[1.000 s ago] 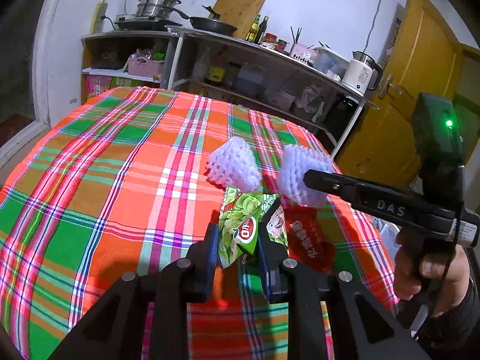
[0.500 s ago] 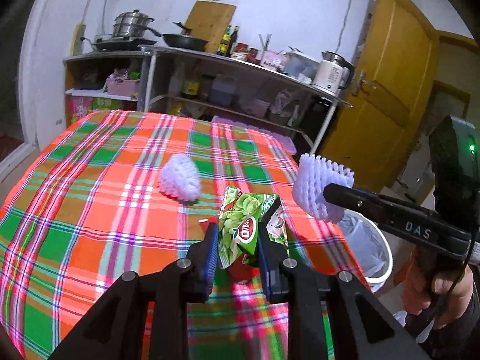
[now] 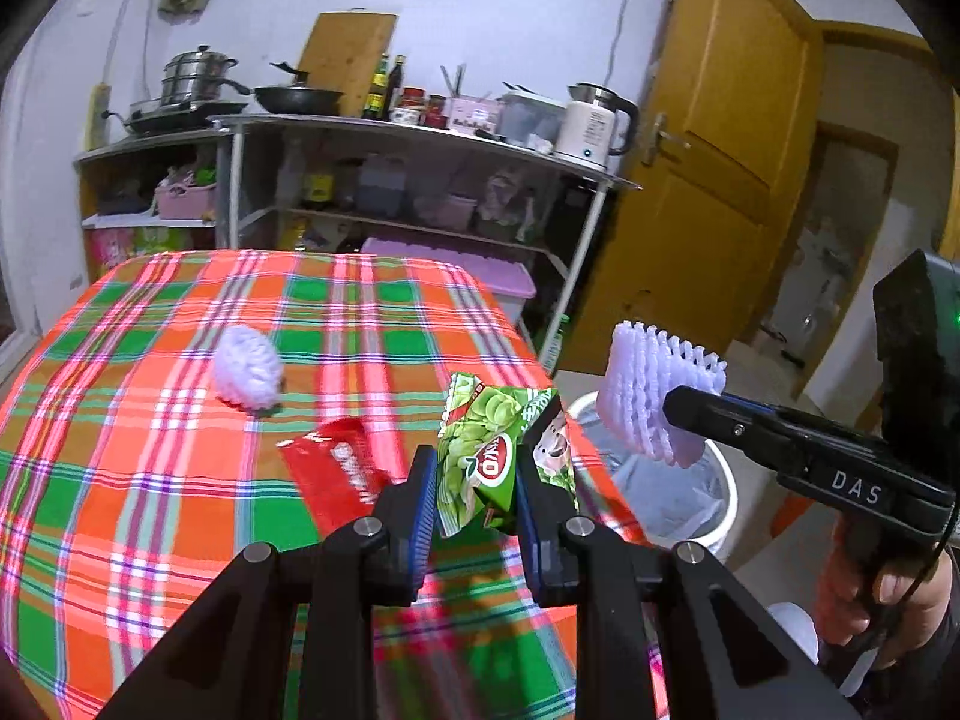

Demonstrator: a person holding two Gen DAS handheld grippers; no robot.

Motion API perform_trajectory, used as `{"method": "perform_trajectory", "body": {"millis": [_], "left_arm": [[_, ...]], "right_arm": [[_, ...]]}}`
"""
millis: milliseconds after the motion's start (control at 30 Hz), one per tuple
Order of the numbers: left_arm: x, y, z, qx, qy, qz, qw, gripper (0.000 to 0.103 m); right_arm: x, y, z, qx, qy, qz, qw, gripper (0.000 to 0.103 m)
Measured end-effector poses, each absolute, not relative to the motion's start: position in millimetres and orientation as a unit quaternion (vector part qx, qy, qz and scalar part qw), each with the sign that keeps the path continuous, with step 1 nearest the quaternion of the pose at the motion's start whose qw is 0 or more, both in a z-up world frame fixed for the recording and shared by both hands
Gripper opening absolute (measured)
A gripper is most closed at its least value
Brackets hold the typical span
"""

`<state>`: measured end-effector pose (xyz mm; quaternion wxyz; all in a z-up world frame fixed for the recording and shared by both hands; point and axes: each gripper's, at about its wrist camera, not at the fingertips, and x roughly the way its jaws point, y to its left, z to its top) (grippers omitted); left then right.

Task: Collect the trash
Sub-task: 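Lift the green bag and foam net with both grippers toward the bin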

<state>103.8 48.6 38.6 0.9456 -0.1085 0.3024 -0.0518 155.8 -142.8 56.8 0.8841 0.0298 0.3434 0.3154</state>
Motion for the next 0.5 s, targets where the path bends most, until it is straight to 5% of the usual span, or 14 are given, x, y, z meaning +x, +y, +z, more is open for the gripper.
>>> {"method": "perform_trajectory", "body": {"millis": [500], "left_arm": [[134,-20,29,-0.071,0.324,-0.101,0.938,0.024]], "right_arm": [[161,-216,38,0.074,0.354,0.260,0.895,0.020]]}}
